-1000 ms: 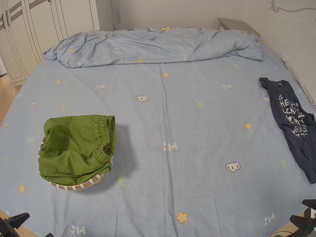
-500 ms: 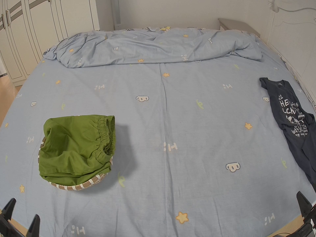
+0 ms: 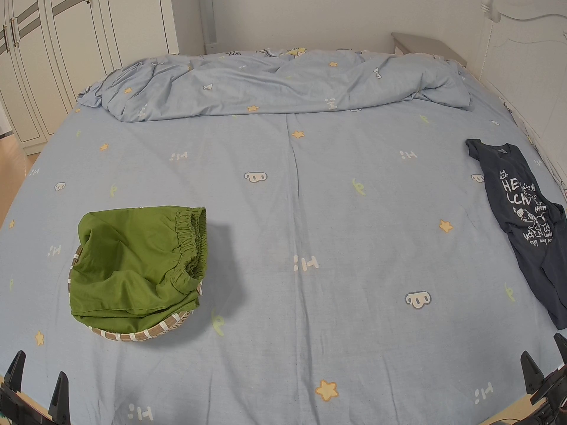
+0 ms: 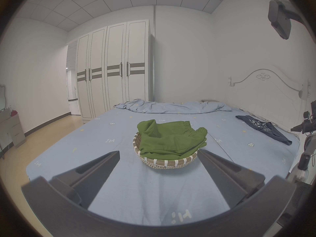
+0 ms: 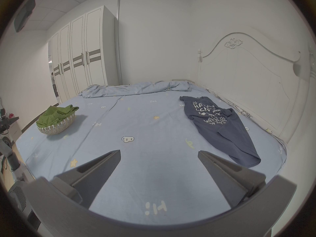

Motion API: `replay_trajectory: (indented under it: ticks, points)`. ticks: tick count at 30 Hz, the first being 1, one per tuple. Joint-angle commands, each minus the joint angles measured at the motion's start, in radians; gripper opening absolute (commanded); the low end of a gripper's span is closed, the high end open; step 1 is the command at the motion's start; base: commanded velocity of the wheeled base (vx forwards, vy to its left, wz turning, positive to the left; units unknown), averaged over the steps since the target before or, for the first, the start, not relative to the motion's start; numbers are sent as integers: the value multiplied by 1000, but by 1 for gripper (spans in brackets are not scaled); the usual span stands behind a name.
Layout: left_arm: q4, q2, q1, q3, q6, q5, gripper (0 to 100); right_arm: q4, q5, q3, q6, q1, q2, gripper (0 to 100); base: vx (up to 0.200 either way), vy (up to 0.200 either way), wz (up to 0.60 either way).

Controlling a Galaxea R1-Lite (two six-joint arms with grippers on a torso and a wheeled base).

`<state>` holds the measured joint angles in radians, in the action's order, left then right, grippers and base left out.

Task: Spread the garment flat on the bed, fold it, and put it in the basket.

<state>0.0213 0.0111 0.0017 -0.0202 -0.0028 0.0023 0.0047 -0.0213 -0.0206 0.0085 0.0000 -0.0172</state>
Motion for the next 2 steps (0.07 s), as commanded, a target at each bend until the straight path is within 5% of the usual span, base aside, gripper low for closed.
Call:
replay_trajectory:
  ticks: [1,2]
  points:
    - [0,-10,0,20,0,1,100,0,-2,19,10,0,-4,100,0,0,0]
    - [0,-11,0,20,0,1,100,0,-2,19,11,0,-4,100,0,0,0]
